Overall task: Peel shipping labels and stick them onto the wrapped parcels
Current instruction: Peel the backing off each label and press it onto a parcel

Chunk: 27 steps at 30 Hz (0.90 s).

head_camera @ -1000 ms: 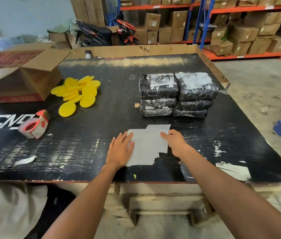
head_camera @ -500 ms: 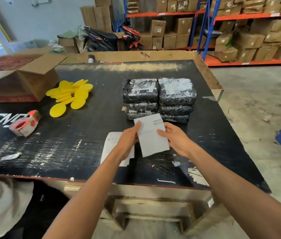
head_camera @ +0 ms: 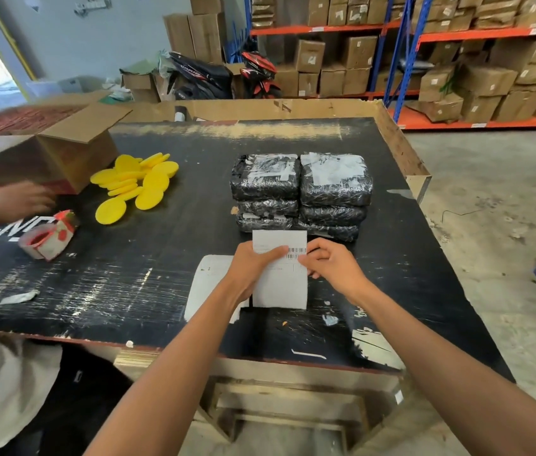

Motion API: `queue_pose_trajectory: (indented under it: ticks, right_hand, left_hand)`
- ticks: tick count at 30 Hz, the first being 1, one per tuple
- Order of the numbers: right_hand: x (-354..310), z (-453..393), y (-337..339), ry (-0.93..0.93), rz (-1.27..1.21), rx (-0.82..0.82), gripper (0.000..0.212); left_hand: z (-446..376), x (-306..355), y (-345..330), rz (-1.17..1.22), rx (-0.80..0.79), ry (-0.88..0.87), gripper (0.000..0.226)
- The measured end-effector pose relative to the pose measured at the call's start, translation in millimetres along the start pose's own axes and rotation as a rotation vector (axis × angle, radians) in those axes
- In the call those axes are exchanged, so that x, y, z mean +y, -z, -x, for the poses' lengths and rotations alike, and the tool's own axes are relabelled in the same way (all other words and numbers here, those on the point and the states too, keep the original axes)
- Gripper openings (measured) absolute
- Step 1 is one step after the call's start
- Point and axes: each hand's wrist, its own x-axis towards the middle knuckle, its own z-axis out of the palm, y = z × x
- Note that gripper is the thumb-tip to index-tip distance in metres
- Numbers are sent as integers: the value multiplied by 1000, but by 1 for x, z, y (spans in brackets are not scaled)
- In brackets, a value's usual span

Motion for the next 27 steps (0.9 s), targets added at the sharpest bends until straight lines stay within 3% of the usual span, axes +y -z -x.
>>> queue_pose_trajectory:
  ticks: [4,18,27]
  right_hand:
    - [-10,-2,-6,45,31,15,11]
    - [-24,-6,-21,83,91,162,13]
    - [-31,-3,-17,74,112,140,14]
  left_hand:
    - [-9,15,11,-62,-30,-41,17]
    - [-22,31,28,-131,-102,-42,24]
    - [-23,31,27,-106,-133,-33,27]
